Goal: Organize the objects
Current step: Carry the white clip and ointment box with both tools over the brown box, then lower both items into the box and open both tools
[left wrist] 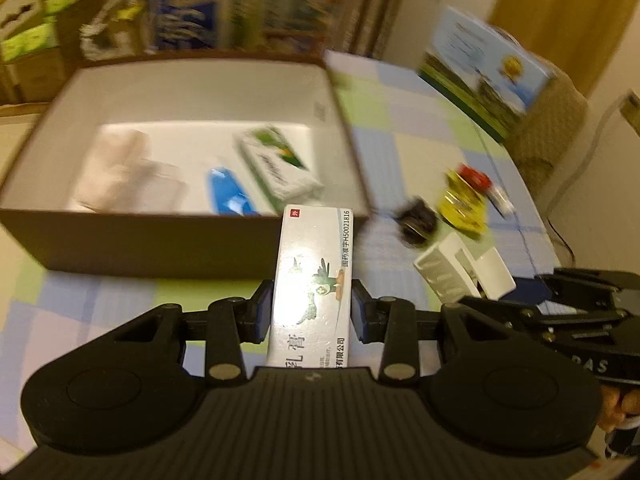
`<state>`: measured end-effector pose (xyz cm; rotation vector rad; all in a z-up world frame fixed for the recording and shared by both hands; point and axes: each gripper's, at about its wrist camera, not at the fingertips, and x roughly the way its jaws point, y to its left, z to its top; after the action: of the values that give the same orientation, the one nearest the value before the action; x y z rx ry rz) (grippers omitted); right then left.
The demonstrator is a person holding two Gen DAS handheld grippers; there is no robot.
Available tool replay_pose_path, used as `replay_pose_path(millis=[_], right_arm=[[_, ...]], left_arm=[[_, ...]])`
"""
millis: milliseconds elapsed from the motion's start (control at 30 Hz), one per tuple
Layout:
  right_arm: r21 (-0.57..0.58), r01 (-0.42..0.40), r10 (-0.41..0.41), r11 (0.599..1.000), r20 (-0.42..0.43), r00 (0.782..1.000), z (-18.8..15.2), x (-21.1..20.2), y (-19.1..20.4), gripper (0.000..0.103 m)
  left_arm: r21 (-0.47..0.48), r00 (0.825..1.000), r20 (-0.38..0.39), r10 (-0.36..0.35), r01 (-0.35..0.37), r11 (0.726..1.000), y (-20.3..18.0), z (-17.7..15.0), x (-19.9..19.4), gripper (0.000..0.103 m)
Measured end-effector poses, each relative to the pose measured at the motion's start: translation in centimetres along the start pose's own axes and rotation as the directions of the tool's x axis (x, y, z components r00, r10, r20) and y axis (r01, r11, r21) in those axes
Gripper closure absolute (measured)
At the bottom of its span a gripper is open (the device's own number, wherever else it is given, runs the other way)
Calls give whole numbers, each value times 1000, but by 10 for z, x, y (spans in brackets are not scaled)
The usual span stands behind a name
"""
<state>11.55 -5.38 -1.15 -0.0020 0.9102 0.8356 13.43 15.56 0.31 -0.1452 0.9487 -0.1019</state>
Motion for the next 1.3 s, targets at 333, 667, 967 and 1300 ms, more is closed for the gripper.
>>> replay_pose_path(millis=[333,667,967,1300], right_arm=[[-56,-55,58,997,40,998,58,52,52,65],[-86,-35,39,996,44,998,115,109,81,65],[-47,-2,1,999,-26,1000,144,175,76,65],[-25,31,-32,999,-51,998,169,222,68,65]], left_arm=[[-36,990,95,107,-104,994,77,46,-21,69],[-11,980,86,177,-176,984,131,100,7,69],[50,977,7,215,-215,975,165,134,61,69],[94,970,-54,238,-232,968,190,164,116,69]])
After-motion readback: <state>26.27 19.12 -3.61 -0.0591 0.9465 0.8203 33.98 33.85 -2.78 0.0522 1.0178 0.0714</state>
